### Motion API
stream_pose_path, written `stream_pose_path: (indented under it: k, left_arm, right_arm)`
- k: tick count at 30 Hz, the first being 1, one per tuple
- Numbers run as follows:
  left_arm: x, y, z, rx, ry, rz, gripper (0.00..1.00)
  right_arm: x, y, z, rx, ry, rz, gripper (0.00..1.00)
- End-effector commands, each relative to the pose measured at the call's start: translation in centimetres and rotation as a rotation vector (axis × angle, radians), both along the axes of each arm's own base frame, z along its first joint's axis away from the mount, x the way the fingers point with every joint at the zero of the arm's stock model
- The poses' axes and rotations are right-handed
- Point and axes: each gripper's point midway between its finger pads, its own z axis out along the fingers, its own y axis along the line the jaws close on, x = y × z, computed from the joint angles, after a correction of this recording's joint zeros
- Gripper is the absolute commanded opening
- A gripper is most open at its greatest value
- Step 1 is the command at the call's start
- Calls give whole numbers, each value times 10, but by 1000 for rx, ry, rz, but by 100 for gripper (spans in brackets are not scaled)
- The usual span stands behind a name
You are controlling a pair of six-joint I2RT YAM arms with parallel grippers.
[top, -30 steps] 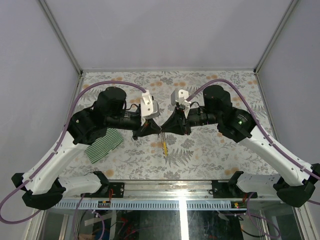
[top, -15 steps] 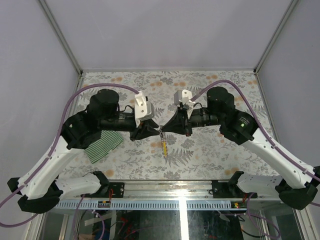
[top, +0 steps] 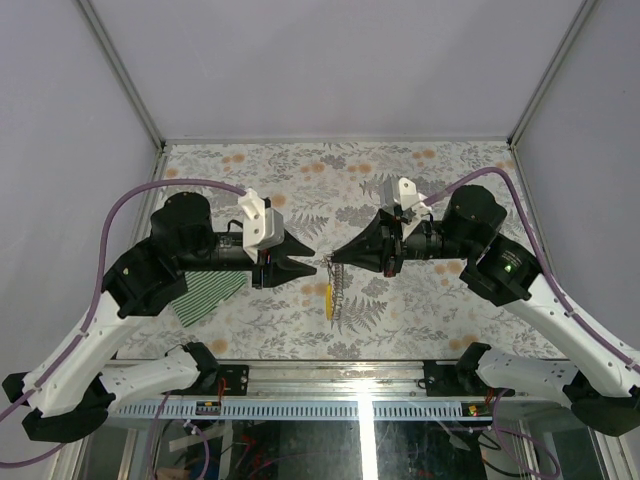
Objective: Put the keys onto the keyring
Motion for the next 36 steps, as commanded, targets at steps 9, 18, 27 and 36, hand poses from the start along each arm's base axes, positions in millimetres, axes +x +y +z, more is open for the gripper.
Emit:
stream_pose_path:
  k: [9,18,27,36]
  left_arm:
    - [-9,-10,30,-144,-19,-60,31]
    - [-7,-13,28,-137,-7,-63,29]
    - [-1,-17,23,-125,14,-49,25]
    - [0,-18,20,-115,22,-46,13]
  right_arm:
    - [-2,-1,24,83,-33,3,0]
    - [-2,-1,22,82,-28,1,0]
    - [-4,0,21,88,-20,8,0]
    - [-5,-4,24,100,-26,-2,0]
